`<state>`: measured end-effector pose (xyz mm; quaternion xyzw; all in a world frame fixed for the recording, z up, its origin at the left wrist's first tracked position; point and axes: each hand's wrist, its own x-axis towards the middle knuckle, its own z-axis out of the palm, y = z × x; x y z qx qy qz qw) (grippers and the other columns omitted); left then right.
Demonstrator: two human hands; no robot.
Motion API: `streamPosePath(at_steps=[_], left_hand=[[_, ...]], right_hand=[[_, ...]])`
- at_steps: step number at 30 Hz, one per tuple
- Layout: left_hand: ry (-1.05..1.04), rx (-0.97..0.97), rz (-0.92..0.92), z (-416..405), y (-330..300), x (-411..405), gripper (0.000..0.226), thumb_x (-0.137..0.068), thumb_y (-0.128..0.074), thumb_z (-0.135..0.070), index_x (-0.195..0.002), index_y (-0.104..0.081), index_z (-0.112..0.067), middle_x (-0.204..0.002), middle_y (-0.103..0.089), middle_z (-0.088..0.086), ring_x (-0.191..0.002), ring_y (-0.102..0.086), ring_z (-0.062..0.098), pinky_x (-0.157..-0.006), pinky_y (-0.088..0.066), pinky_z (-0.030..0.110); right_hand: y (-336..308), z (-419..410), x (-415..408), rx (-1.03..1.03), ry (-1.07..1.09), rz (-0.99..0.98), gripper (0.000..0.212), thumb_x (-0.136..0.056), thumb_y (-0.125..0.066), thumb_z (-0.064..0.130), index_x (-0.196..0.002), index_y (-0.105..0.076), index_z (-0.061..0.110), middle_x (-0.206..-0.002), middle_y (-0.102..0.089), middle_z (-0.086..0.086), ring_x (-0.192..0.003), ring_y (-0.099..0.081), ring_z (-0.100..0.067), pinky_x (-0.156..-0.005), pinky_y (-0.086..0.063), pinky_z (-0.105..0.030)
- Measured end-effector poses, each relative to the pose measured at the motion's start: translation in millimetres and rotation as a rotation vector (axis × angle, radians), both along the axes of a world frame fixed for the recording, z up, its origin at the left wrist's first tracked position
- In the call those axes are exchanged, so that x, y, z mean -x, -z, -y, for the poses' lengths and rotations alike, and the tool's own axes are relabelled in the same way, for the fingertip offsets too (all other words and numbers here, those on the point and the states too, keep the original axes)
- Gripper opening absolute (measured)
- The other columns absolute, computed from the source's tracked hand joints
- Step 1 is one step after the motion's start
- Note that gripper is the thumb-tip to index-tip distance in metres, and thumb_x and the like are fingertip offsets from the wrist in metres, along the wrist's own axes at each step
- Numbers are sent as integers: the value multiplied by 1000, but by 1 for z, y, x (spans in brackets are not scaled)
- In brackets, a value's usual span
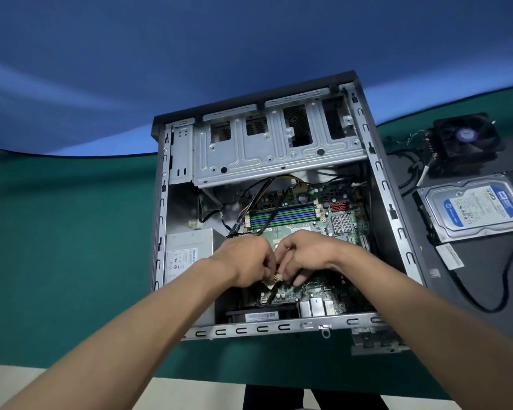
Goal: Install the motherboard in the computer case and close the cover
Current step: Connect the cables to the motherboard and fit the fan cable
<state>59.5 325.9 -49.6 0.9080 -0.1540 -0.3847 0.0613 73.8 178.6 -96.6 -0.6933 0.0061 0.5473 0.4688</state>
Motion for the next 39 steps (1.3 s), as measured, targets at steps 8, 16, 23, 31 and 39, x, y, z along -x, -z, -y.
streamPosePath(at_steps=[8,16,23,31,39], left_hand=[[71,-142,-55,1,3,8,20,-87,-62,-16,-106,-70,-17,-110,-68,-1,-106,-60,19,-89,-51,36],[130,-230,-33,5,13,18,17,-89,-58,-13,-104,-67,-11,-104,-66,7,-98,-61,25,-78,-48,34],[146,-278,-74,8,15,15,20,-89,-60,-15,-107,-67,-12,-104,-66,5,-96,-62,24,-75,-48,34],[298,-358,35,13,14,20,18,-94,-51,-15,-109,-56,-8,-114,-63,7,-104,-61,26,-72,-42,33],[285,-342,85,9,14,22,20,-92,-52,-22,-107,-58,-9,-113,-64,8,-106,-60,26,-82,-47,35]], right_hand=[[7,-2,3,117,-128,83,23,-90,-57,1,-77,-69,15,-70,-67,-3,-47,-54,-9,-42,-42,-19],[11,-10,9,149,-314,133,10,-86,-70,25,-78,-72,20,-64,-65,4,-49,-47,-5,-57,-37,-22],[13,-13,7,138,-273,51,14,-85,-71,17,-71,-71,17,-64,-65,-3,-65,-52,-17,-71,-42,-28],[15,-16,6,161,-261,54,14,-85,-71,15,-71,-73,14,-64,-64,-4,-58,-51,-15,-69,-42,-27],[12,-17,6,177,-289,96,18,-85,-71,16,-67,-69,17,-59,-63,1,-49,-52,-8,-62,-44,-20]])
